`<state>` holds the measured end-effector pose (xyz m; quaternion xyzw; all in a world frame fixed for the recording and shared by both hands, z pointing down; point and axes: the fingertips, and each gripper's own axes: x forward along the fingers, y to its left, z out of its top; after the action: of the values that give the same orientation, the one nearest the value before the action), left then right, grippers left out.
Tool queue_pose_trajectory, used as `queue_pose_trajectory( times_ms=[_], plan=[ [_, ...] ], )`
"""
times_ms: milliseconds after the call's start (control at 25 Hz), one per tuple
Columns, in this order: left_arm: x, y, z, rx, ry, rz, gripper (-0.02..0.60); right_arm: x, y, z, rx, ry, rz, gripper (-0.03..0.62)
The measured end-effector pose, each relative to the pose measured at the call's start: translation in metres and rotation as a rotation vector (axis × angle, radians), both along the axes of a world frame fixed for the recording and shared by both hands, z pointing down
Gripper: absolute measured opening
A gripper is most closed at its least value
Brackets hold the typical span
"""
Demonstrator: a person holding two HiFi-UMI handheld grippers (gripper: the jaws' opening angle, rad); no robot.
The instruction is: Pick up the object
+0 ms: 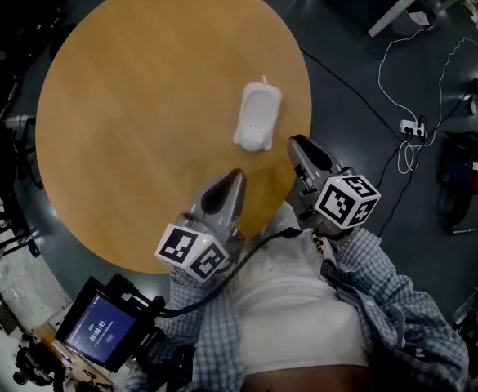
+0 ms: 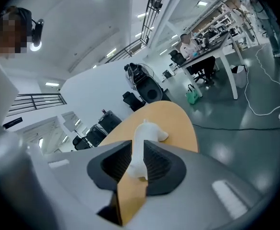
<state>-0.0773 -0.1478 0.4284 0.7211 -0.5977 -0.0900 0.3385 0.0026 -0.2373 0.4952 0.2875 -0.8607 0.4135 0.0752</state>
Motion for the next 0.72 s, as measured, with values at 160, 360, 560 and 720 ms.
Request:
queue_pose_trajectory(
  times_ms=[160,360,560,720],
  plan=[
    [-0.017,-0.006,0.018,-0.014,0.015,-0.036,0.003,-0.024,-0.007,0.025,-0.052,0.039,-0.056,0.109],
    [-0.029,-0.004,0.026,-0.031,0.012,-0.058,0.003,-0.047,-0.006,0.047,-0.131,0.071,-0.100,0.181],
    [-0.037,-0.006,0.030,-0.055,0.014,-0.107,0.003,-0.060,-0.012,0.056,-0.184,0.094,-0.128,0.179],
    [-0.041,-0.006,0.033,-0.058,0.006,-0.127,0.003,-0.065,-0.016,0.059,-0.198,0.109,-0.140,0.108]
  ],
)
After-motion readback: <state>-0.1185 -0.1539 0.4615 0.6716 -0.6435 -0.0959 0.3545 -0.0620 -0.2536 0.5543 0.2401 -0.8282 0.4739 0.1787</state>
